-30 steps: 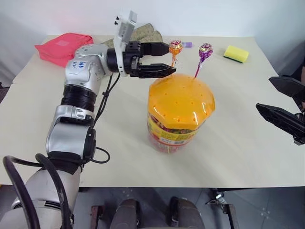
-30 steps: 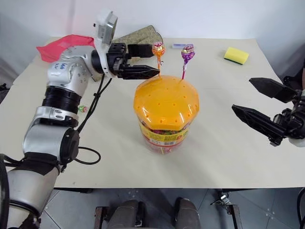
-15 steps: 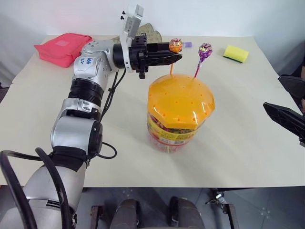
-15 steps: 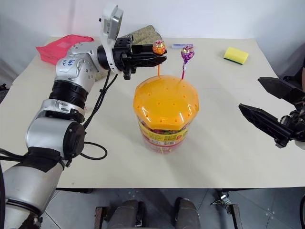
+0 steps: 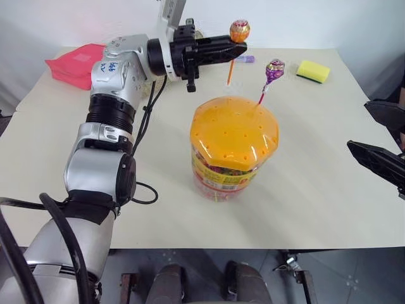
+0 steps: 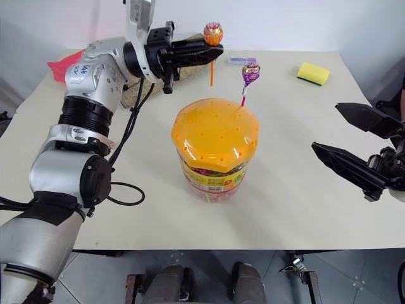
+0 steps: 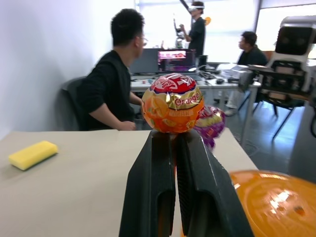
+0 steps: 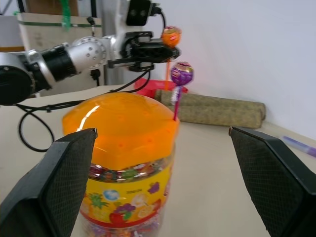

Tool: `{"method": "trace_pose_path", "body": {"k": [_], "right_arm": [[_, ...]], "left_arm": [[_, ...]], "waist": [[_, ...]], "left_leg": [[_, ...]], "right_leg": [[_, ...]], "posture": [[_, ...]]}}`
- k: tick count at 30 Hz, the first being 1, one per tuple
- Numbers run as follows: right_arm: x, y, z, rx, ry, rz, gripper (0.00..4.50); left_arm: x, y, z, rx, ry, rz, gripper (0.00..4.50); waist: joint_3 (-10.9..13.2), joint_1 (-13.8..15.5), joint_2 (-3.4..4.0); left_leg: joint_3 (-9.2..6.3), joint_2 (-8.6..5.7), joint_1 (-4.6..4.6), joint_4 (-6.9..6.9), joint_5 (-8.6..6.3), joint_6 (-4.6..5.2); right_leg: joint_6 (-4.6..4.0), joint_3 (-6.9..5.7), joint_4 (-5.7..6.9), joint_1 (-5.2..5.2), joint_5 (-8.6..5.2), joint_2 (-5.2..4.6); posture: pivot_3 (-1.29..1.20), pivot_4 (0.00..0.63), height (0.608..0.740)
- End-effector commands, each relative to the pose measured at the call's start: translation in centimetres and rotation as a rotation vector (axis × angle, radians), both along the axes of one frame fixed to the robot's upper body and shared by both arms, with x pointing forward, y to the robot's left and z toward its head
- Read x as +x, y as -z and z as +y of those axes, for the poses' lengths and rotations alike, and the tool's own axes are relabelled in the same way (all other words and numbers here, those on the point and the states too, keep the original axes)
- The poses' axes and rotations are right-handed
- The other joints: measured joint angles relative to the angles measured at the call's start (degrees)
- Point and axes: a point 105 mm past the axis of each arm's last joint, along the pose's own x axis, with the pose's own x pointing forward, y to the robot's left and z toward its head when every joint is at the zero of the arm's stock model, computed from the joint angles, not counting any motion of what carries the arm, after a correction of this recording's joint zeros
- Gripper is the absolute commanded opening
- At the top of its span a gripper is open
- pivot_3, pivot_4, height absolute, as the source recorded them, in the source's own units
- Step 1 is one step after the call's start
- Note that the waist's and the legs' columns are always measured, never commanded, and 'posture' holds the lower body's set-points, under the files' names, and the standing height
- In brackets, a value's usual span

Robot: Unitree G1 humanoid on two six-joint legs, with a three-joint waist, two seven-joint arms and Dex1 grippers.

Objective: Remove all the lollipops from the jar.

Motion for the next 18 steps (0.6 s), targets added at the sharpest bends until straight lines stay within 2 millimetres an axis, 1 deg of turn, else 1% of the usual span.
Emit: {"method": "trace_pose_path", "body": {"k": [1, 4, 8, 9, 12, 15, 16, 17, 18], "right_arm": [[-0.7, -0.6, 0.8, -0.029, -0.056, -0.015, 4.5], [-0.6, -0.4, 1.2, -0.038, -0.081, -0.002, 4.5], [-0.4, -0.2, 1.5, -0.04, -0.107, 0.015, 4.5], [-0.4, -0.2, 1.5, -0.042, -0.111, 0.019, 4.5], [-0.2, 0.0, 1.7, -0.047, -0.122, 0.025, 4.5], [-0.2, 0.1, 1.9, -0.049, -0.144, 0.03, 4.5], [-0.3, 0.2, 2.0, -0.053, -0.156, 0.038, 4.5], [-0.4, 0.4, 2.3, -0.056, -0.178, 0.052, 4.5], [-0.5, 0.9, 2.6, -0.055, -0.208, 0.079, 4.5]], "left_arm": [[-0.3, -3.4, 0.8, -0.059, -0.087, -0.081, 0.04], [1.0, -3.7, 1.8, -0.052, -0.22, -0.075, 0.04], [3.4, -2.3, 4.7, 0.053, -0.462, 0.006, 0.04], [3.7, -2.0, 5.2, 0.066, -0.497, 0.023, 0.04], [4.1, -0.4, 8.0, 0.145, -0.612, 0.078, 0.04], [3.9, 0.8, 9.6, 0.178, -0.68, 0.139, 0.04], [3.7, 1.8, 10.6, 0.2, -0.722, 0.176, 0.04], [3.4, 3.4, 12.2, 0.231, -0.783, 0.231, 0.04], [2.9, 5.8, 14.3, 0.273, -0.852, 0.31, 0.04]], "waist": [[0.0, -0.02, 0.0], [0.0, -0.05, 0.0], [0.0, -0.07, 0.0], [0.0, -0.07, 0.0], [0.0, -0.11, 0.0], [0.0, -0.07, 0.0], [0.0, 0.02, 0.0], [0.0, -0.05, 0.0], [-0.01, -0.19, 0.02]], "left_leg": [[0.0, 0.0, 0.0, 0.0, 0.0, 0.0], [0.0, 0.0, 0.01, -0.01, 0.0, 0.0], [0.0, 0.0, 0.01, -0.01, 0.0, 0.0], [0.0, 0.0, 0.01, -0.02, 0.0, 0.0], [0.0, 0.0, 0.01, -0.02, 0.0, 0.0], [-0.01, 0.01, 0.01, -0.02, 0.0, 0.0], [-0.02, 0.01, 0.01, 0.0, 0.0, 0.0], [-0.03, 0.01, 0.0, 0.0, 0.0, 0.0], [-0.02, 0.01, 0.0, 0.0, 0.0, 0.0]], "right_leg": [[0.0, 0.0, 0.0, 0.0, 0.0, 0.0], [0.0, 0.0, 0.0, 0.0, 0.0, 0.0], [0.0, 0.0, 0.0, 0.0, 0.0, 0.0], [0.0, 0.0, 0.0, 0.0, 0.0, 0.0], [0.0, 0.0, 0.0, 0.0, 0.0, 0.0], [0.0, 0.01, 0.0, -0.01, 0.0, 0.0], [0.0, 0.01, 0.01, -0.01, 0.0, 0.0], [0.0, 0.0, 0.01, -0.01, 0.0, 0.0], [0.0, 0.02, 0.0, -0.01, 0.0, 0.0]], "posture": [[0.0, 0.15, 0.74], [0.0, 0.15, 0.74], [0.0, 0.15, 0.74], [0.0, 0.15, 0.74], [0.0, 0.15, 0.74], [0.0, 0.15, 0.74], [0.0, 0.15, 0.74], [0.0, 0.15, 0.74], [0.0, 0.15, 0.74]]}}
